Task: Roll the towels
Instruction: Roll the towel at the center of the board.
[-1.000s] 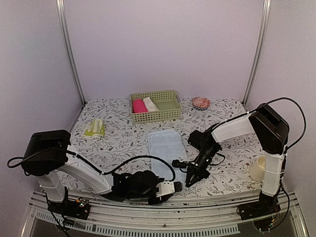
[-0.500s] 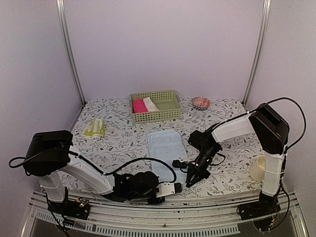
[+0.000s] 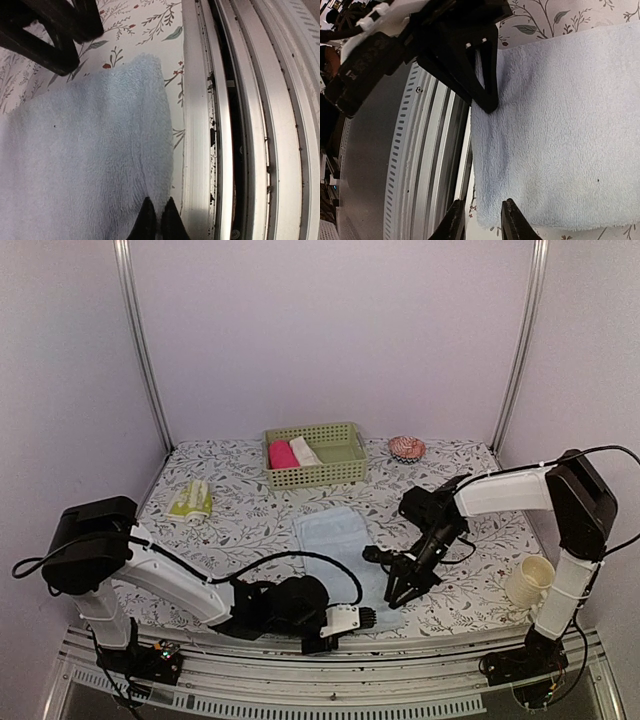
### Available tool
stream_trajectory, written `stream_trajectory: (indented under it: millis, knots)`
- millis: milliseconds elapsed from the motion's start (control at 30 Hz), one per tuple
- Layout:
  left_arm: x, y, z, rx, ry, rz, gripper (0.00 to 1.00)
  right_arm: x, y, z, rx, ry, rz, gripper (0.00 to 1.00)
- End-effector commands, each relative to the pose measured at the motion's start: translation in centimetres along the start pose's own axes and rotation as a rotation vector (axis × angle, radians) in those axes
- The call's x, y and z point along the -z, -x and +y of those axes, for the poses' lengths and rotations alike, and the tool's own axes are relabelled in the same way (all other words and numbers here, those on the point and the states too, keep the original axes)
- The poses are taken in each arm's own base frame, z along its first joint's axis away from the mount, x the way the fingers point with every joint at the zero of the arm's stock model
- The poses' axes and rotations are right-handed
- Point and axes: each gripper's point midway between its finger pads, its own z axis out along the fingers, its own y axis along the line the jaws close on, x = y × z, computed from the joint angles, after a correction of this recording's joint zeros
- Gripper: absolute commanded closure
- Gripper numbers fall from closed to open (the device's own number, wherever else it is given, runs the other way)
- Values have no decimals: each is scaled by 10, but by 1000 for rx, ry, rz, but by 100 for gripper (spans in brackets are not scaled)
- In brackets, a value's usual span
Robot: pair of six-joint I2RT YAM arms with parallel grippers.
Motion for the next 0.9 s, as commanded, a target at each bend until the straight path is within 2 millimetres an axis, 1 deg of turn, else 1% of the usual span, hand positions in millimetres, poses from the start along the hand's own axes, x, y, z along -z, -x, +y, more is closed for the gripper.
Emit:
stream_trajectory:
  millis: [0, 67, 133, 200, 300, 400, 467, 533, 667, 767, 800, 867]
  knots:
    - [-2, -4, -5, 73, -80, 23, 100, 19, 8, 25, 18, -20, -41, 72]
    - [-2, -6, -1, 122, -95, 34, 100, 28, 13, 29, 43, -76, -52, 74]
    - [-1, -7, 3, 189, -122, 38, 100, 42, 24, 38, 83, -145, -86, 77]
    - [1, -9, 7, 277, -156, 32, 100, 55, 32, 41, 130, -231, -112, 79]
    - [4, -12, 10, 404, -231, 24, 100, 69, 31, 33, 179, -402, -109, 80]
    - [4, -18, 15, 548, -301, 8, 100, 68, 23, 25, 226, -502, -62, 80]
    - [5, -18, 16, 644, -356, -3, 100, 57, 21, 23, 259, -539, -8, 80]
    - [6, -14, 13, 721, -422, -19, 100, 49, 23, 17, 305, -593, 28, 80]
    - [2, -13, 14, 856, -494, -22, 100, 23, 26, 23, 408, -605, 81, 80]
    - [1, -16, 19, 951, -516, -22, 100, 2, 30, 29, 478, -580, 120, 80]
    - [-5, -28, 16, 988, -519, 8, 100, -6, 29, 31, 495, -566, 135, 80]
    - [-7, -32, 16, 1016, -524, 14, 100, -22, 27, 34, 526, -538, 163, 80]
